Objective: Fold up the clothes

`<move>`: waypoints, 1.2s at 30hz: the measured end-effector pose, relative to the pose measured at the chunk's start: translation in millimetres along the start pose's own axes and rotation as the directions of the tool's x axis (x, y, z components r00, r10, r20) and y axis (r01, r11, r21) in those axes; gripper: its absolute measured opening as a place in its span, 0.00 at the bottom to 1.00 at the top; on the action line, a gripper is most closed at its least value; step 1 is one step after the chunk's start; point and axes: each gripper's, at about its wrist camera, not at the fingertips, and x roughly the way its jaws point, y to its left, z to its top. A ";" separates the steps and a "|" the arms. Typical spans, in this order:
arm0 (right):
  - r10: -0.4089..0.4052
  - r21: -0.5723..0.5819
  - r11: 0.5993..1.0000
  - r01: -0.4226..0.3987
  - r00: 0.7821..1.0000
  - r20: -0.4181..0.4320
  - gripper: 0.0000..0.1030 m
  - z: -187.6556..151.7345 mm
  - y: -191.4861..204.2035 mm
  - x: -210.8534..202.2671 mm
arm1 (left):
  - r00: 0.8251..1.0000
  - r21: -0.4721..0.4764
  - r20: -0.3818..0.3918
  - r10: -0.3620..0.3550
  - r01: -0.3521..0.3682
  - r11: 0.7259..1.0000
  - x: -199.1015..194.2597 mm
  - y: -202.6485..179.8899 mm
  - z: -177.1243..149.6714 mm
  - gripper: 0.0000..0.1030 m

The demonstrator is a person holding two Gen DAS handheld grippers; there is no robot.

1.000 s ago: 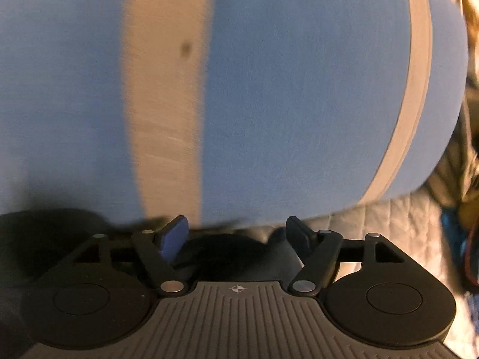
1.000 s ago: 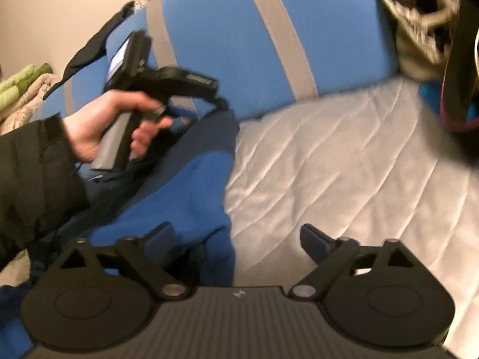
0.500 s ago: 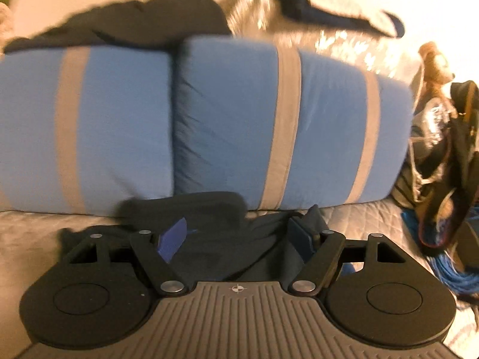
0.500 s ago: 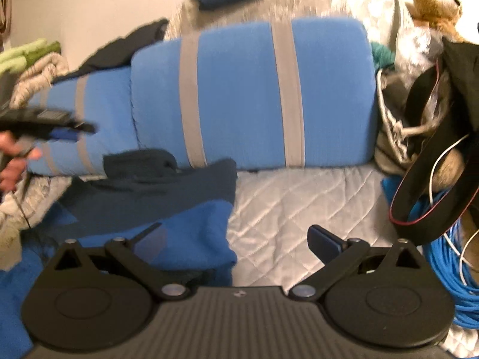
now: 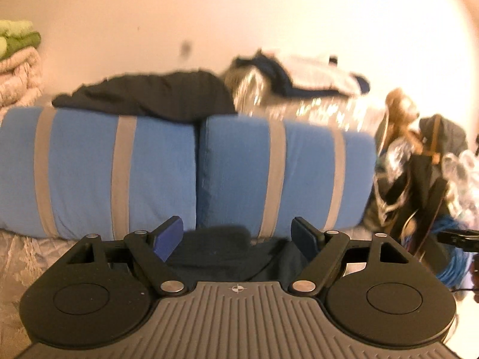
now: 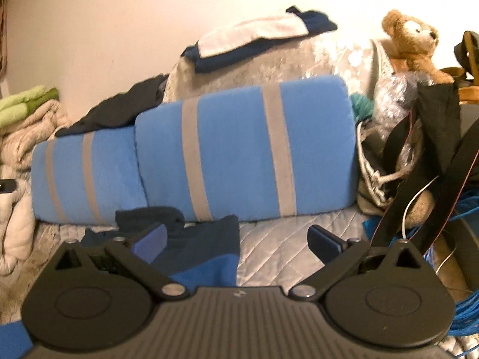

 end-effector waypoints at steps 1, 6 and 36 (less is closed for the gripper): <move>-0.010 0.003 1.000 0.010 1.000 0.017 1.00 5.6 -0.4 -5.1 | 1.000 -0.003 0.018 -0.005 0.005 1.000 -8.7 1.5 3.0 0.77; -0.054 0.034 0.998 0.051 0.994 0.099 1.00 35.5 -6.8 -33.0 | 0.997 -0.007 0.079 -0.001 0.001 1.000 -48.6 12.5 16.2 0.77; 0.063 -0.038 0.998 -0.056 0.979 0.196 1.00 39.4 -12.0 -206.3 | 0.992 -0.010 0.105 0.067 -0.066 0.998 -241.8 76.0 -61.5 0.82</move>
